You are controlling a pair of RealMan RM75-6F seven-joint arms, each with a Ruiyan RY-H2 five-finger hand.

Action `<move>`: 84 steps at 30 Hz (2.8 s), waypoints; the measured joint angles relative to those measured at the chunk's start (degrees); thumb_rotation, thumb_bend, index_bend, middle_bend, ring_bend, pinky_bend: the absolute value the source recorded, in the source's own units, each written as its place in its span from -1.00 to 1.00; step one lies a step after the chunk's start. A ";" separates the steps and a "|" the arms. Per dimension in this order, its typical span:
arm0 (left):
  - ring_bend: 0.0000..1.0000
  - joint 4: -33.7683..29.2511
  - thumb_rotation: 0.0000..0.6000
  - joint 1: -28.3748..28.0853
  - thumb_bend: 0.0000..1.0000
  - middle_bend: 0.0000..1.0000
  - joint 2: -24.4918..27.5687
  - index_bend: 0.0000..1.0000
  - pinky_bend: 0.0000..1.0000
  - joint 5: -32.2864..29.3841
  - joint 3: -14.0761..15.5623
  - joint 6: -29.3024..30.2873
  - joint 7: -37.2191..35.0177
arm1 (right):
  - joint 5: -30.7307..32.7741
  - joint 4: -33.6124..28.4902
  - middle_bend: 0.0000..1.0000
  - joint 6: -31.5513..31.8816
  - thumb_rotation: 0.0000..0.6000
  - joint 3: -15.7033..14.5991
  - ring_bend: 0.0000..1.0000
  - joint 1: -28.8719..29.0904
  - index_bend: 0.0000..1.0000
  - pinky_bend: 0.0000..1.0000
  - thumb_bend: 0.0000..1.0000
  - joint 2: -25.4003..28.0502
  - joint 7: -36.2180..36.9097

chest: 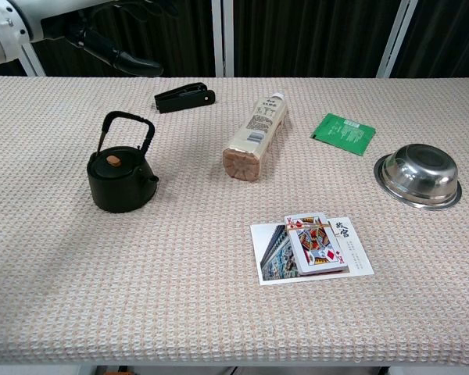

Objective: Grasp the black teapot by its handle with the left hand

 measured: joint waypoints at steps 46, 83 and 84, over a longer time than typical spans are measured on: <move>-0.13 3.17 -0.55 -4.21 -1.00 0.11 -2.35 -0.02 -0.67 -10.03 2.65 -15.98 20.51 | 2.46 12.66 -1.00 15.18 1.00 -7.14 -1.00 -16.65 -1.00 -1.00 -0.12 -2.97 7.22; 0.24 -10.15 -0.68 -4.31 -1.00 0.37 6.21 0.22 -0.66 -12.47 3.85 -21.55 16.30 | 1.43 12.33 -1.00 12.55 1.00 -6.76 -1.00 -15.32 -1.00 -1.00 -0.12 -3.85 5.97; 0.26 -10.30 -0.68 -4.36 -1.00 0.39 6.43 0.24 -0.66 -12.29 3.94 -21.55 16.50 | 1.46 12.31 -1.00 12.51 1.00 -6.77 -1.00 -15.34 -1.00 -1.00 -0.12 -3.88 5.94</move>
